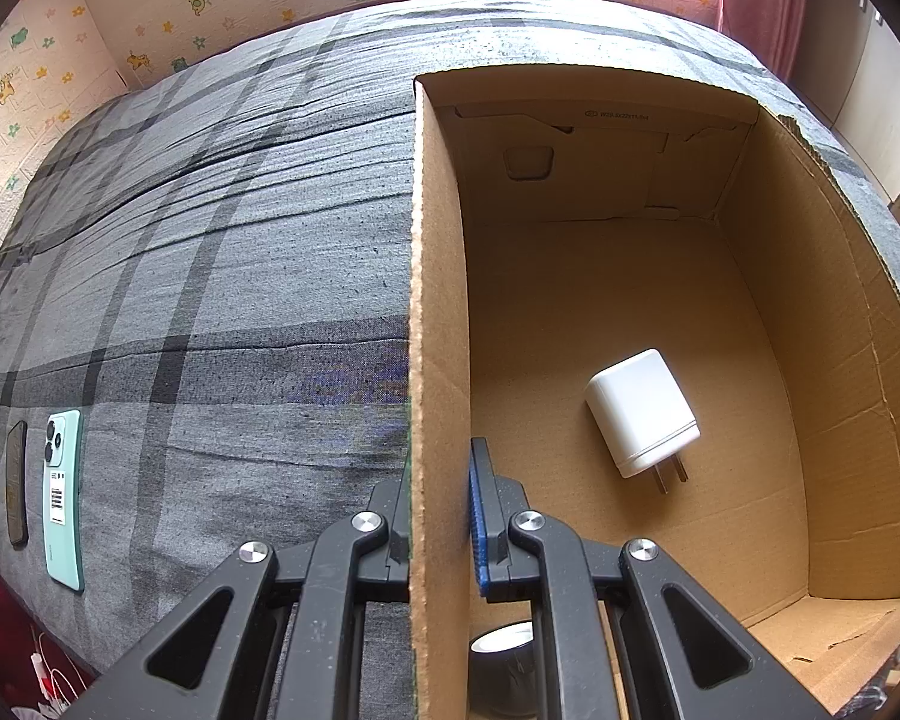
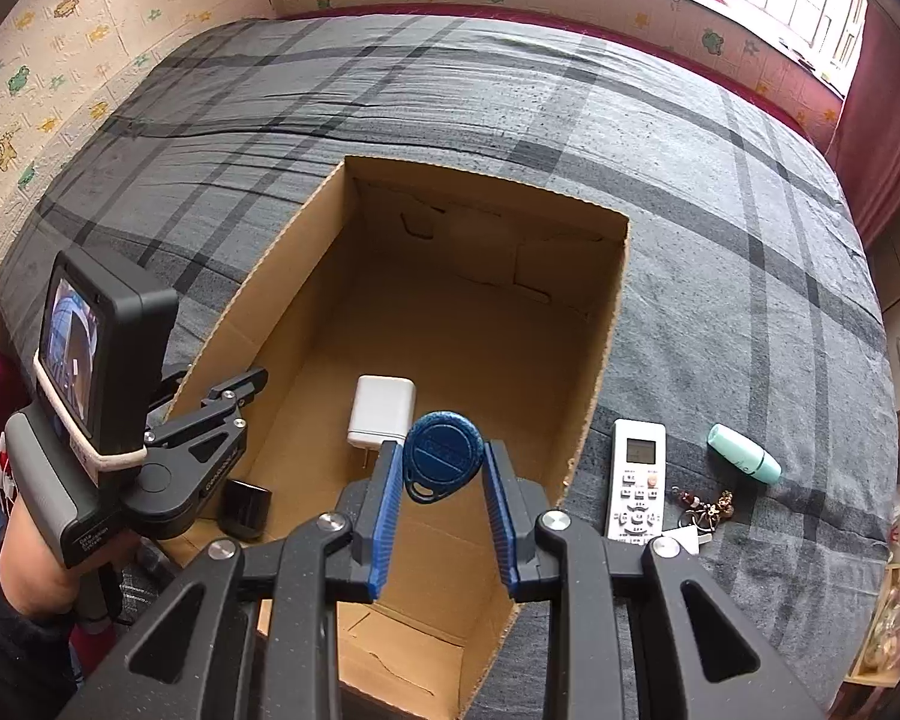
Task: Organize rigid objects
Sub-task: 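Lift the blue key fob with the right tool and carry it into the box, then open the right tool to drop the key fob in the box, withdraw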
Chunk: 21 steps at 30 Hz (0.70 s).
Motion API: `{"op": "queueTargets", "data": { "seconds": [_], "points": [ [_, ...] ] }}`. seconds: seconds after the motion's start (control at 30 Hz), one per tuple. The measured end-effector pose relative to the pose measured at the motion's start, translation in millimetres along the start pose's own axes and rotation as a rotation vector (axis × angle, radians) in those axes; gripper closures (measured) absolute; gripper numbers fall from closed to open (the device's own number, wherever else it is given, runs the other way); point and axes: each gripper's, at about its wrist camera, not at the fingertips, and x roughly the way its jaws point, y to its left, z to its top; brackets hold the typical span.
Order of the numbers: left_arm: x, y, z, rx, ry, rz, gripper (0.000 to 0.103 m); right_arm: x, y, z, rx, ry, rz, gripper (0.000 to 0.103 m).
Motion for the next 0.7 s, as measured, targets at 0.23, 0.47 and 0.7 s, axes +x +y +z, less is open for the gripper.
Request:
{"op": "queueTargets", "data": {
  "seconds": [0.23,0.47,0.7],
  "points": [
    [0,0,0,0.000,0.000,0.001,0.090,20,18,0,-0.020,0.042,0.031,0.075],
    [0,0,0,0.000,0.000,0.001,0.090,49,28,-4,-0.016,0.105,0.049,0.075],
    [0,0,0,0.000,0.000,0.001,0.090,76,32,-9,-0.005,0.167,0.056,0.074]
  ]
}}
